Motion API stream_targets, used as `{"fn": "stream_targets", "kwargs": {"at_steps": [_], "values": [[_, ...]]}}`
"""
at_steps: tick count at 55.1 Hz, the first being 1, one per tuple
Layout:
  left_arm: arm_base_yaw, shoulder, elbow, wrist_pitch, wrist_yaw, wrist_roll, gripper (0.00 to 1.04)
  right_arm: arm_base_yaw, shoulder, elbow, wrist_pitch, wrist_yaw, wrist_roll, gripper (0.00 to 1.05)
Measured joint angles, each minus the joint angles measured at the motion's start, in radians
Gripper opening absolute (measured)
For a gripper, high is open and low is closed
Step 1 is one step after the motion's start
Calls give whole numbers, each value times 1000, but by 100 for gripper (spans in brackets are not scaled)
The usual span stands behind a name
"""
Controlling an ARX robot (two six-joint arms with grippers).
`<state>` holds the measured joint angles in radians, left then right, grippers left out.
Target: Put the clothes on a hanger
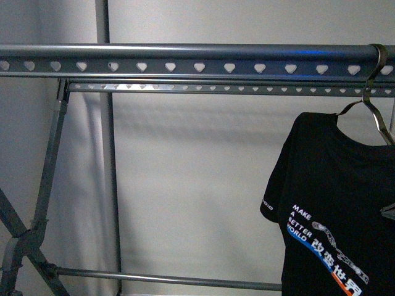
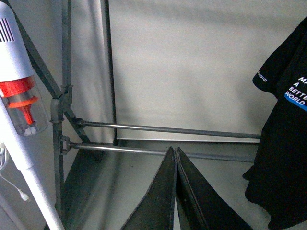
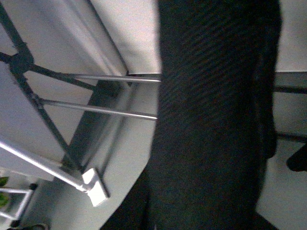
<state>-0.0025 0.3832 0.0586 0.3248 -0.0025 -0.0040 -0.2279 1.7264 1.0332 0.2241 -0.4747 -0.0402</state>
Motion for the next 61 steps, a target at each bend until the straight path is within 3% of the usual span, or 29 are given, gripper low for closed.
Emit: {"fn": "stream_targets", "kwargs": {"at_steps": [4,7,16,20,22,29,34,43,50,53,57,61], "values": [[0,-27,-9,-19,0,1,4,0,-51,-113,256,121,-29,48],[0,-55,-17,-39,0,2,4,-10,-143,-220,513,158,-22,62],[0,-99,-40,-42,0,3,4,-30,-405,-442,900,129,22,91],[0,-128,-40,-63,0,2,4,-31,-497,-562,1032,128,76,99],[0,-137,-41,-72,0,2,4,-27,-557,-602,993,147,72,96],[0,-173,-40,-112,2,2,4,79,-1038,-815,314,364,53,70],[0,-200,-41,-136,2,2,4,196,-1313,-977,84,454,46,54],[1,-348,-40,-309,2,2,4,223,-1510,-1028,-7,474,42,26],[1,-378,-40,-321,2,2,4,224,-1549,-1028,-40,474,40,2],[1,-378,-40,-321,2,3,4,224,-1571,-1028,-64,473,40,2],[1,-379,-40,-321,2,3,4,224,-1673,-1027,-204,473,39,2],[1,-379,-40,-321,2,3,4,224,-1722,-1027,-219,474,40,2]]}}
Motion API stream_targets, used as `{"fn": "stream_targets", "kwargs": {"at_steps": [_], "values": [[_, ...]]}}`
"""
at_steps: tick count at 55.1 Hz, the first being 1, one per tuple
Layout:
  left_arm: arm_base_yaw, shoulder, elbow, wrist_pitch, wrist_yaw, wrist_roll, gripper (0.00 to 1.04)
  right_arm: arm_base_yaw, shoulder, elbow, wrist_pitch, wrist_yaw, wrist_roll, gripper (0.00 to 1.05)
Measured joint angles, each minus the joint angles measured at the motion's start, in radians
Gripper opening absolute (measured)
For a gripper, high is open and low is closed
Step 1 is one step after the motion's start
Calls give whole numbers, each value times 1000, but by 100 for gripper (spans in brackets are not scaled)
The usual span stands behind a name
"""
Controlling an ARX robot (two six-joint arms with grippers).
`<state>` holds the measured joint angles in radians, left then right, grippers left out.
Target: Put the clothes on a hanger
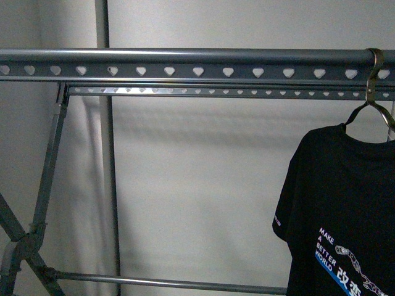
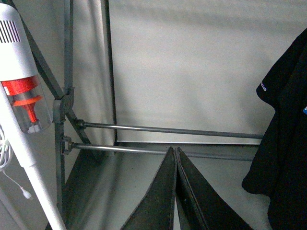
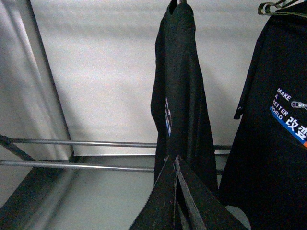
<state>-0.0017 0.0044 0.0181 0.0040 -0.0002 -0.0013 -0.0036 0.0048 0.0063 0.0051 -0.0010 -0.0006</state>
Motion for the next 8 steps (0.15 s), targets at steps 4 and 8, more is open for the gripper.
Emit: {"fn": "stream_targets", "kwargs": {"at_steps": [4,8], "values": [[0,0,0,0,0,0,4,0,0,0,-3,0,0,2],[0,0,0,0,0,0,4,0,0,0,-3,-1,0,2]]}}
